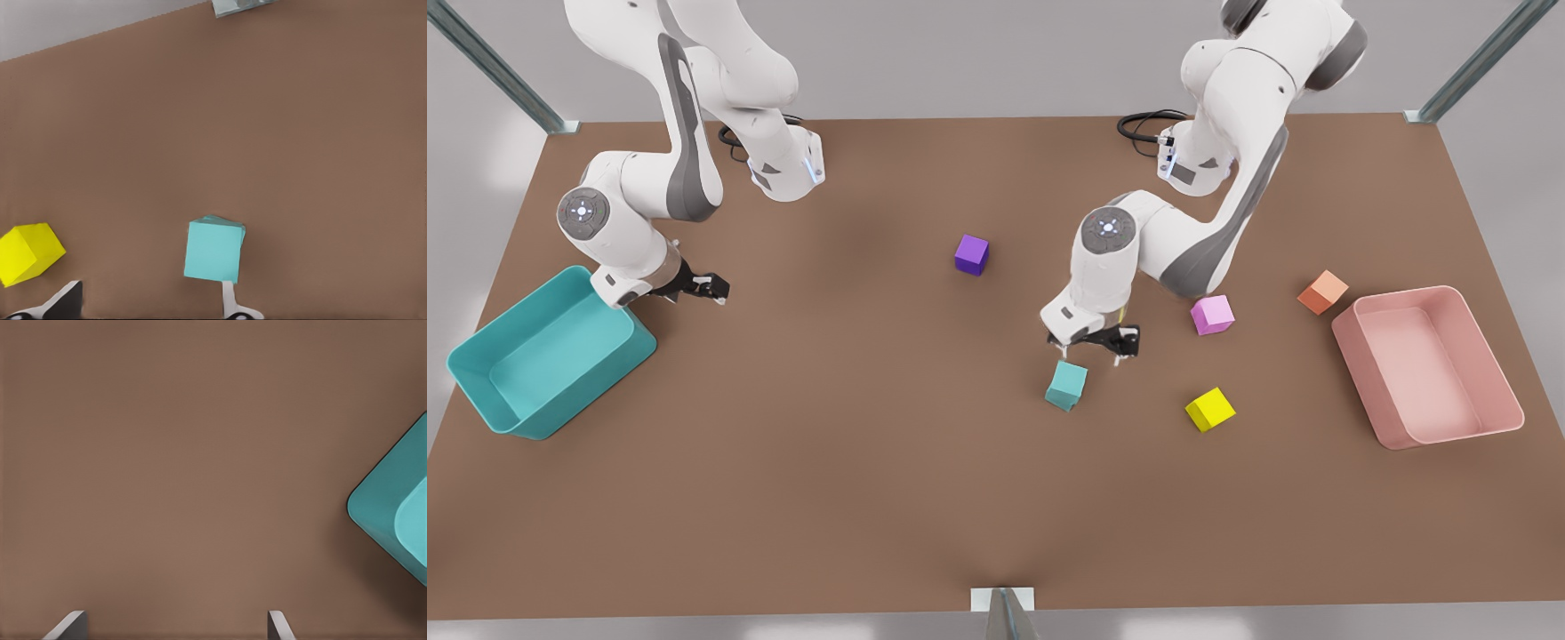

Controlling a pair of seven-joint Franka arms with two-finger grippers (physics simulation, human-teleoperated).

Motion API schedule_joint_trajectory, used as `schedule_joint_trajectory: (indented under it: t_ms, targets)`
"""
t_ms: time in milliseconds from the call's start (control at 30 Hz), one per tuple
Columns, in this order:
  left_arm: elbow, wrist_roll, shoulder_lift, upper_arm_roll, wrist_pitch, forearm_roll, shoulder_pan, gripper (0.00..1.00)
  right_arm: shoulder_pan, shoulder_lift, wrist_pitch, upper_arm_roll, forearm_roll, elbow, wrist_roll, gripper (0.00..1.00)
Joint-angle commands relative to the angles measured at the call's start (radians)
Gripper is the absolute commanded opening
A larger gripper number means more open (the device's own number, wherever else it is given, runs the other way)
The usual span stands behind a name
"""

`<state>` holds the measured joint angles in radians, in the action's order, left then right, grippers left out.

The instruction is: Stack the two blue cubes on top of each other

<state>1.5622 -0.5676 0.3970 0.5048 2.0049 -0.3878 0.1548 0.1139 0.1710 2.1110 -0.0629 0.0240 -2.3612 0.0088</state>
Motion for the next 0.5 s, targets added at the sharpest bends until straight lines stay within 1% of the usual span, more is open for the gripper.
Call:
schedule_joint_trajectory:
  t_ms: [0,33,67,133,167,200,233,267,300,367,400,467]
  targets:
    - [-0.088,-0.018,-0.021,0.003,-0.331,0.079,-0.033,1.00,0.001,-0.001,-0.002,0.000,-0.001,0.000,-0.004,1.00]
    - [-0.215,0.152,-0.015,0.000,-0.455,0.176,-0.135,1.00,0.001,-0.002,0.001,0.000,-0.002,0.000,-0.004,1.00]
    - [-0.263,0.166,-0.013,0.000,-0.483,0.214,-0.188,1.00,0.000,-0.004,0.004,0.000,-0.001,0.000,-0.003,1.00]
    - [-0.271,0.247,-0.021,-0.006,-0.526,0.248,-0.239,1.00,0.000,-0.005,0.006,0.000,-0.002,0.000,-0.004,1.00]
    - [-0.307,0.458,-0.026,-0.226,-0.587,0.321,-0.107,1.00,0.000,-0.005,0.006,0.000,-0.001,0.000,-0.004,1.00]
    - [-0.334,0.511,-0.038,-0.497,-0.627,0.509,0.026,1.00,-0.002,-0.005,0.007,0.000,-0.001,0.000,-0.004,1.00]
    - [-0.324,0.512,-0.085,-0.502,-0.611,0.509,0.019,1.00,-0.003,-0.005,0.007,0.000,-0.001,0.000,-0.004,1.00]
    - [-0.280,0.514,-0.153,-0.500,-0.557,0.504,0.020,1.00,-0.003,-0.008,0.007,0.000,-0.001,0.000,-0.004,1.00]
    - [-0.144,0.515,-0.247,-0.500,-0.448,0.501,0.014,1.00,-0.003,-0.008,0.006,0.000,-0.001,0.000,-0.003,1.00]
    - [-0.189,0.491,-0.193,-0.494,-0.402,0.512,0.003,1.00,-0.003,-0.007,0.003,0.000,-0.001,0.000,-0.004,1.00]
    - [-0.247,0.503,-0.153,-0.489,-0.405,0.512,-0.003,1.00,-0.005,-0.004,0.000,0.000,-0.002,0.000,-0.003,1.00]
    - [-0.260,0.502,-0.144,-0.489,-0.411,0.510,0.002,1.00,-0.007,-0.008,0.006,0.000,-0.001,0.000,-0.004,1.00]
